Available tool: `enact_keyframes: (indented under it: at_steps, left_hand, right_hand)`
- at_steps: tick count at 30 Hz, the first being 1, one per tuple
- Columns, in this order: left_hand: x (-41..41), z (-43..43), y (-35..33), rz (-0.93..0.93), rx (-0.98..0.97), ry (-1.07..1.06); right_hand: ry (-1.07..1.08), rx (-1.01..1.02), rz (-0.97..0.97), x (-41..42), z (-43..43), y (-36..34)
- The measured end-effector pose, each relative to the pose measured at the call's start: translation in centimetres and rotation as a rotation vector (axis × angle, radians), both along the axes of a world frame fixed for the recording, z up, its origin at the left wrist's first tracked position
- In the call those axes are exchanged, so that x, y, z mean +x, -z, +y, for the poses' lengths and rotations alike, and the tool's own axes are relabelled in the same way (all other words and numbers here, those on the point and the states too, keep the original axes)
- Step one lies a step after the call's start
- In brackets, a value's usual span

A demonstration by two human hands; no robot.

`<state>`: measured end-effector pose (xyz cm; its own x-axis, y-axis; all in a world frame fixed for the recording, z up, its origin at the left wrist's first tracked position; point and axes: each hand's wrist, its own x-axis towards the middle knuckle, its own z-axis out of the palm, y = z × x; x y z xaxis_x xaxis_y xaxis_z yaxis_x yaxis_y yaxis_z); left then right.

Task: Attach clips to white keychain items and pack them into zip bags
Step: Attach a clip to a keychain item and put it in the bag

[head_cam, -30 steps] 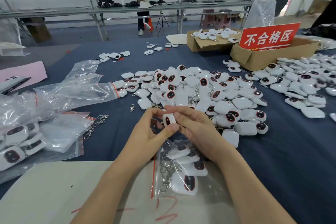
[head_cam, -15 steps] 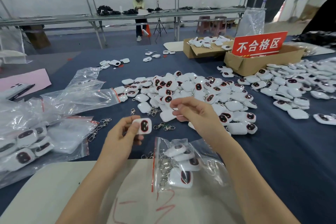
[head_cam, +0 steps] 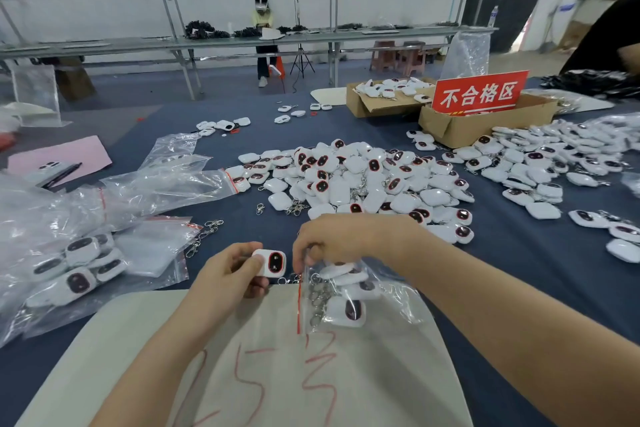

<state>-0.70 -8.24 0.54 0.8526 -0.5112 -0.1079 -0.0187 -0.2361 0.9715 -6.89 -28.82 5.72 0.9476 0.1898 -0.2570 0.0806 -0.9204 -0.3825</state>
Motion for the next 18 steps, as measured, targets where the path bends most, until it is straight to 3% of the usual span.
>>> enact_keyframes:
  at_steps: [10, 18]
  left_hand:
    - [-1.4, 0.2, -0.4, 0.178, -0.113, 0.098]
    - [-2.1, -0.8, -1.2, 0.211, -0.033, 0.150]
  right_hand:
    - [0.082, 0.147, -0.031, -1.0, -0.9, -0.9]
    - [0.151, 0.268, -0.078, -1.4, -1.7, 0.2]
